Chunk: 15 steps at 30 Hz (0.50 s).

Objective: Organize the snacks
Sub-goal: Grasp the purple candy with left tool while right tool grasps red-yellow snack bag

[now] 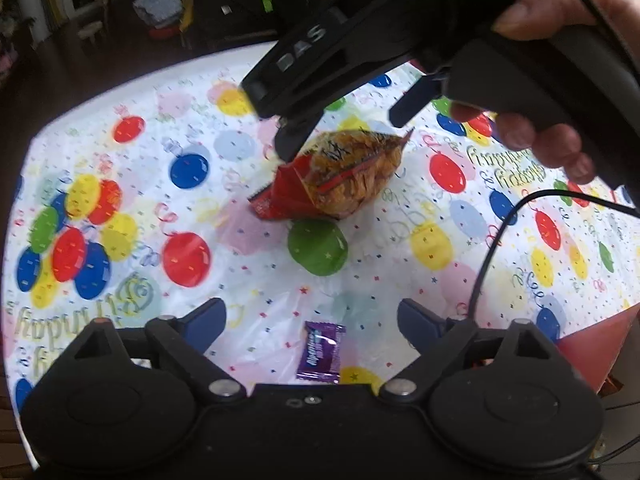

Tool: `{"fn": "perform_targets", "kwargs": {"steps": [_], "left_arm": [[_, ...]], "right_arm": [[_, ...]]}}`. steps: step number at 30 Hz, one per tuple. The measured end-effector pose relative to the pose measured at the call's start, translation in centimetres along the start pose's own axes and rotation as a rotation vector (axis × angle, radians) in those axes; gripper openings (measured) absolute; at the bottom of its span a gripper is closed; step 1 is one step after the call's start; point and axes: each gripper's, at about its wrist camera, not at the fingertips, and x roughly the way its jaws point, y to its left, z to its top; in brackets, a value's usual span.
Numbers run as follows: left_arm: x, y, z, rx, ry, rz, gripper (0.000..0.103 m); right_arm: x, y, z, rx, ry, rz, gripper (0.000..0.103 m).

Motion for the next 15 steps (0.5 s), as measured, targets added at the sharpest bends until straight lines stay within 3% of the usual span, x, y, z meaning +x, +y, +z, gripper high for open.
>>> {"fn": "perform_targets", "kwargs": {"steps": [5, 10, 15], "left_arm": [[1.4, 0.2, -0.1, -0.003, 0.062, -0.072, 0.077], [2.3, 1.0, -0.3, -0.058, 0.102, -0.126, 0.059], [2.4, 1.6, -0.5, -0.075, 0.129, -0.165, 0.055]], "right_arm": [[1.5, 0.7, -0.2, -0.055, 0.038, -0.019, 0.103], [2.0, 0.8, -0.6, -0.076, 0.056, -0.014, 0.101], [2.0, 0.7, -0.9, -0.078, 0.061, -0.001, 0.097]]}}
